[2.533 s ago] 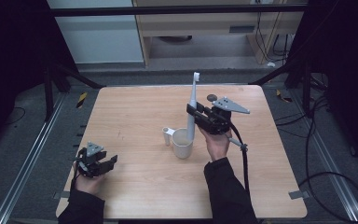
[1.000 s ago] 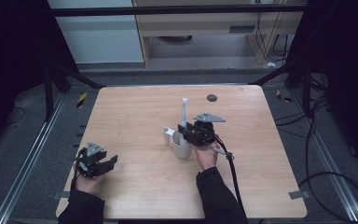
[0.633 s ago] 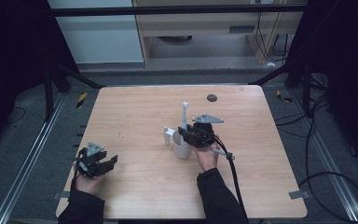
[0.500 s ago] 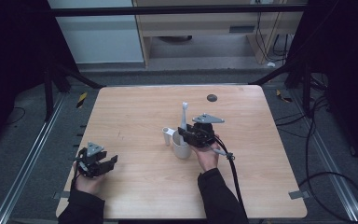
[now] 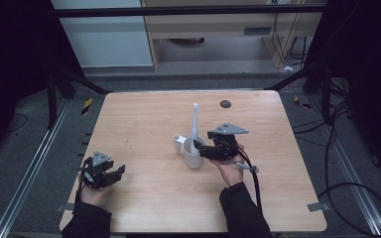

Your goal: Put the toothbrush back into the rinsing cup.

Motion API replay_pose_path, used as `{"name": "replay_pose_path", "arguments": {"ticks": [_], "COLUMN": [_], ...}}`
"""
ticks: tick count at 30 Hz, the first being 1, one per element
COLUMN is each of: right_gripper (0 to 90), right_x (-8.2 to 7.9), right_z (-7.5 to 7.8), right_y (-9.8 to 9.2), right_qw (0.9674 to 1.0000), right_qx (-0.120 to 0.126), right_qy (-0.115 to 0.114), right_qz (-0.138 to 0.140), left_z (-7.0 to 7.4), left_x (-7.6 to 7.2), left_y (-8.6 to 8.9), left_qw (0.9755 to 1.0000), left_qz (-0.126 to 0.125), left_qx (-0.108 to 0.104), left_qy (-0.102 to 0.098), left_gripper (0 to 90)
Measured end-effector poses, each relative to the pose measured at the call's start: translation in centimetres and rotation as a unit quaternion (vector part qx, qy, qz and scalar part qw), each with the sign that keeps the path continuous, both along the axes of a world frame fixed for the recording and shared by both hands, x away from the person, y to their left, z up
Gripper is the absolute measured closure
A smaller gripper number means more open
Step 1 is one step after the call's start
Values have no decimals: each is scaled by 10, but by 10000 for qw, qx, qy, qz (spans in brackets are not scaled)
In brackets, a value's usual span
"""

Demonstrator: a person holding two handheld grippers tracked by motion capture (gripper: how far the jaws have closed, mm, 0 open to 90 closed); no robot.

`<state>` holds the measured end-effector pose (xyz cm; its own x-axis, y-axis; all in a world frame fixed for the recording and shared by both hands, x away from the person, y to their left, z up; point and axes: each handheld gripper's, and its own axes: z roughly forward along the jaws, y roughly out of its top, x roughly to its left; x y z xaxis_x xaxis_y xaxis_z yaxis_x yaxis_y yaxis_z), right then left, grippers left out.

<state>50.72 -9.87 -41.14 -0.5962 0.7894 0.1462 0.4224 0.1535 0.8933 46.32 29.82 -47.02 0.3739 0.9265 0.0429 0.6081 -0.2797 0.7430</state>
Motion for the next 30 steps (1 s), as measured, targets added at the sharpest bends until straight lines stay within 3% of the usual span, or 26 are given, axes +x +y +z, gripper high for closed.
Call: {"name": "replay_pose_path", "arguments": {"ticks": [7, 13, 14, 30], "right_gripper": [277, 238, 229, 180], "right_x": [-14, -26, -32, -58], "right_z": [10, 8, 5, -31], "right_y": [-28, -56, -67, -125], "right_qw": [9999, 9992, 9989, 9947], "right_qx": [43, -221, -219, -630], "right_qy": [-64, -116, -111, 272], "right_qz": [-100, -304, -408, -760], "left_z": [0, 0, 0, -1], "left_x": [0, 0, 0, -1], "left_y": [0, 0, 0, -2], "left_qw": [10000, 10000, 10000, 9998], "left_qz": [11, -1, -6, -185], "left_qx": [-10, -18, -20, -20], "left_qy": [-3, -11, -10, -77], "left_gripper": [475, 474, 473, 449]}}
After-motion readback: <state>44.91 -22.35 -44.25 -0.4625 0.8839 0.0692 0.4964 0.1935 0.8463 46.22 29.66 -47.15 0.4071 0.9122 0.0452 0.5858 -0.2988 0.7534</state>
